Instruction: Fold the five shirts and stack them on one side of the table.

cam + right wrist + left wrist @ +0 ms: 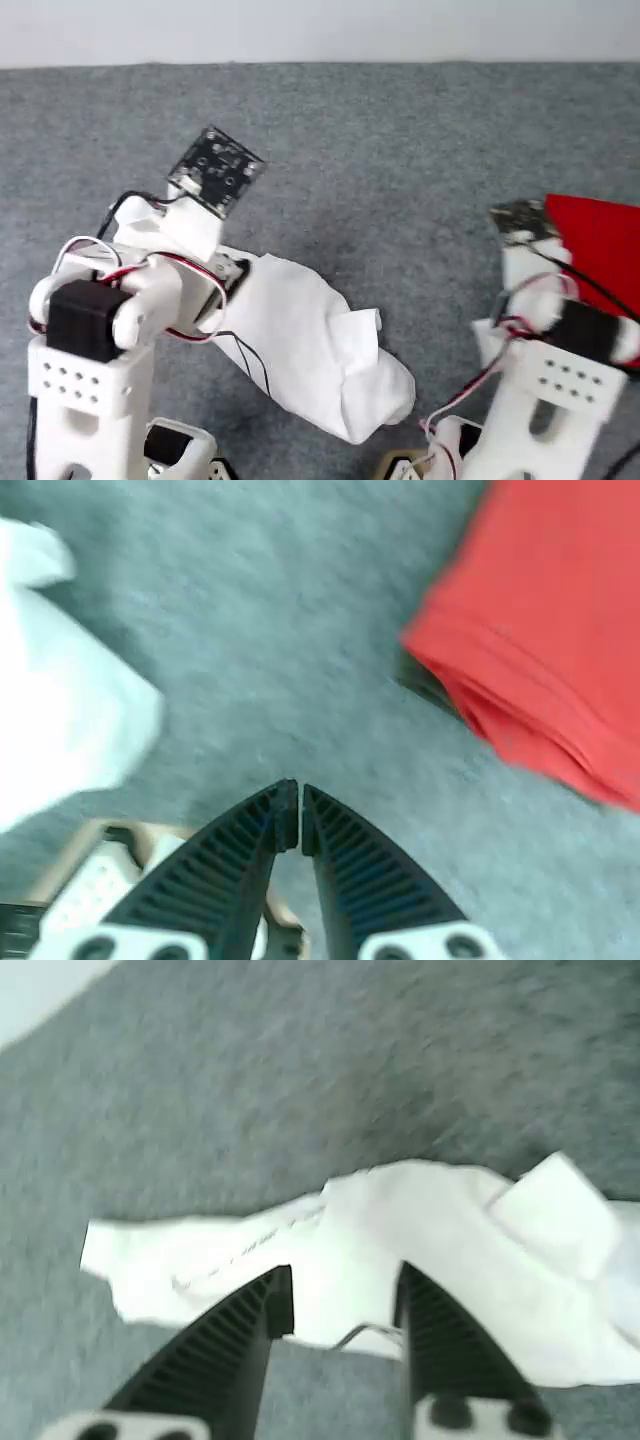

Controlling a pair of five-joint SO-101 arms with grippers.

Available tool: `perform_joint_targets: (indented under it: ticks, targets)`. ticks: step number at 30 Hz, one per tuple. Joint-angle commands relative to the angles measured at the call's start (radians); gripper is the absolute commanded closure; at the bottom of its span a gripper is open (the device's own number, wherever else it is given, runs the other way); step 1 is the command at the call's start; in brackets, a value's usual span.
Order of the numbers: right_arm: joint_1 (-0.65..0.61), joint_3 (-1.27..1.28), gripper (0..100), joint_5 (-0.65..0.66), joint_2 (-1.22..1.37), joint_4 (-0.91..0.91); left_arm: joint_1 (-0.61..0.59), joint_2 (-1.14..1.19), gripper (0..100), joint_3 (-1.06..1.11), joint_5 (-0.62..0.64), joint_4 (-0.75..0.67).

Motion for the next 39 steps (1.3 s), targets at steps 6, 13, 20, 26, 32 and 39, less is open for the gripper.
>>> perform_joint_targets:
  ticks: [6,13,20,26,32,39]
  targets:
    - [-0.470,-0.046,86.9,-0.354,0.286,-0.012,-0.175,-0.021,90,0.079,-0.002,0.000]
    - [-0.624,-0.239,81.2,-0.391,0.549,-0.007,-0.290,-0.021,90,0.165,-0.003,-0.002]
    - [-0.687,-0.377,81.2,-0.388,0.816,-0.084,-0.365,-0.020,90,0.182,-0.048,-0.003]
    - [-0.739,-0.473,81.2,-0.387,1.009,-0.090,-0.479,-0.021,90,0.182,-0.049,0.000]
    - [-0.751,-0.526,81.2,-0.385,1.129,-0.096,-0.585,-0.021,90,0.182,-0.060,0.002]
    - [-0.751,-0.582,91.0,-0.354,1.224,-0.093,-0.658,-0.023,90,0.205,-0.129,0.002]
